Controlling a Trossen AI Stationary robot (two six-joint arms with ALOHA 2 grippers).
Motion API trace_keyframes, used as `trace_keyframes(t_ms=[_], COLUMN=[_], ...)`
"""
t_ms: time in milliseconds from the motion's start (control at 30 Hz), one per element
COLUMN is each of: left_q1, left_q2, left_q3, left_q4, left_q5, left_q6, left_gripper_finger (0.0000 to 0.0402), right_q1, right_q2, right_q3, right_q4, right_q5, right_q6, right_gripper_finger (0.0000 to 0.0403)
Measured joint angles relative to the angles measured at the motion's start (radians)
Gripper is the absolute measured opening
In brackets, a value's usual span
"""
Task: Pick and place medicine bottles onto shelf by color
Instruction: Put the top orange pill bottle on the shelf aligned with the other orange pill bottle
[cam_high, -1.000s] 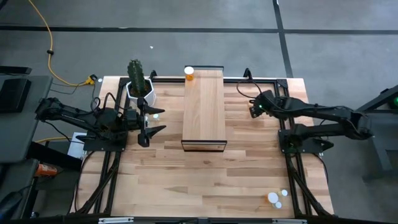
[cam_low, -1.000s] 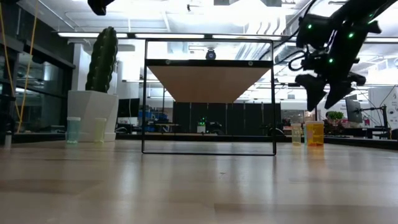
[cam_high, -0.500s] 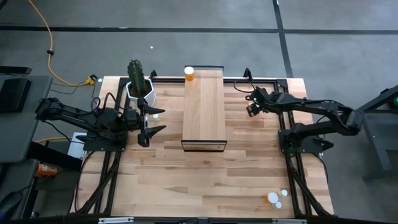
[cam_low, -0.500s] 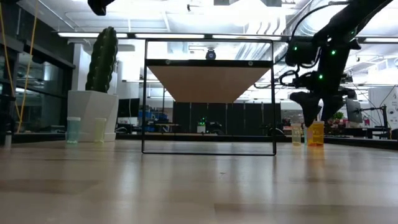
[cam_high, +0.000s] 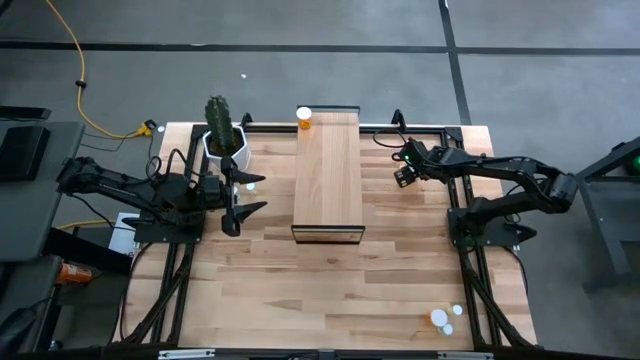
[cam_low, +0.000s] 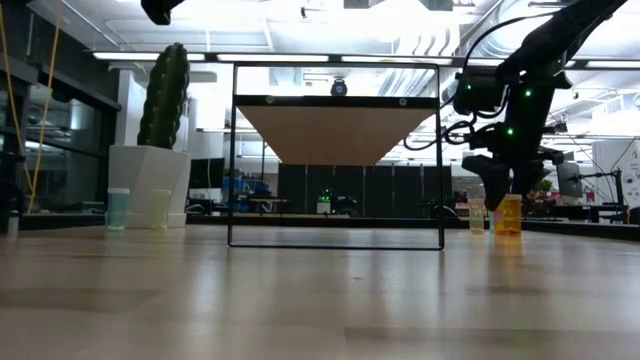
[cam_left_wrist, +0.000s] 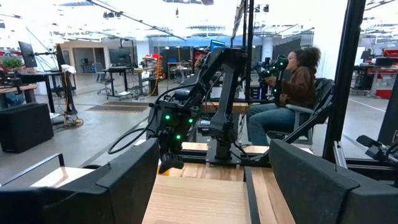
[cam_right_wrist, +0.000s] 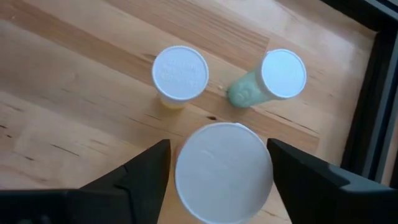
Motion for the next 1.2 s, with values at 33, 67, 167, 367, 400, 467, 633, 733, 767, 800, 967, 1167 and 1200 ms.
trace_keyframes(t_ms=[33, 67, 167, 367, 400, 467, 633, 733, 767, 800, 967, 1167, 1200], left_q1=[0.0, 0.0, 0.0, 0.0, 0.0, 0.0, 0.0, 0.0, 0.0, 0.0, 0.0, 0.0, 0.0], left_q2=[0.0, 0.0, 0.0, 0.0, 0.0, 0.0, 0.0, 0.0, 0.0, 0.0, 0.0, 0.0, 0.0], left_q3=[0.0, 0.0, 0.0, 0.0, 0.0, 0.0, 0.0, 0.0, 0.0, 0.0, 0.0, 0.0, 0.0], left_q4=[0.0, 0.0, 0.0, 0.0, 0.0, 0.0, 0.0, 0.0, 0.0, 0.0, 0.0, 0.0, 0.0], left_q5=[0.0, 0.0, 0.0, 0.0, 0.0, 0.0, 0.0, 0.0, 0.0, 0.0, -0.001, -0.001, -0.001], left_q6=[0.0, 0.0, 0.0, 0.0, 0.0, 0.0, 0.0, 0.0, 0.0, 0.0, 0.0, 0.0, 0.0], left_gripper_finger=[0.0294, 0.0294, 0.0294, 0.0294, 0.0294, 0.0294, 0.0294, 0.0294, 0.0294, 0.0294, 0.0294, 0.0294, 0.0294], right_q1=[0.0, 0.0, 0.0, 0.001, 0.002, 0.003, 0.049, 0.119, 0.145, 0.173, 0.328, 0.488, 0.51], right_q2=[0.0, 0.0, -0.001, -0.012, -0.023, -0.05, -0.154, -0.225, -0.248, -0.266, -0.314, -0.314, -0.314], right_q3=[0.0, 0.0, 0.0, 0.0, 0.001, 0.008, 0.073, 0.116, 0.13, 0.141, 0.195, 0.319, 0.342], right_q4=[0.0, -0.001, -0.009, -0.039, -0.052, -0.113, -0.3, -0.346, -0.345, -0.342, -0.313, -0.262, -0.241], right_q5=[0.0, 0.0, 0.0, -0.016, -0.036, -0.087, -0.178, -0.25, -0.276, -0.304, -0.407, -0.377, -0.359], right_q6=[0.0, 0.0, 0.0, -0.014, -0.02, -0.023, -0.024, -0.034, -0.035, -0.036, -0.075, -0.16, -0.179], right_gripper_finger=[0.0244, 0.0236, 0.021, 0.0184, 0.0185, 0.0192, 0.0195, 0.019, 0.0189, 0.0189, 0.0188, 0.0187, 0.0187])
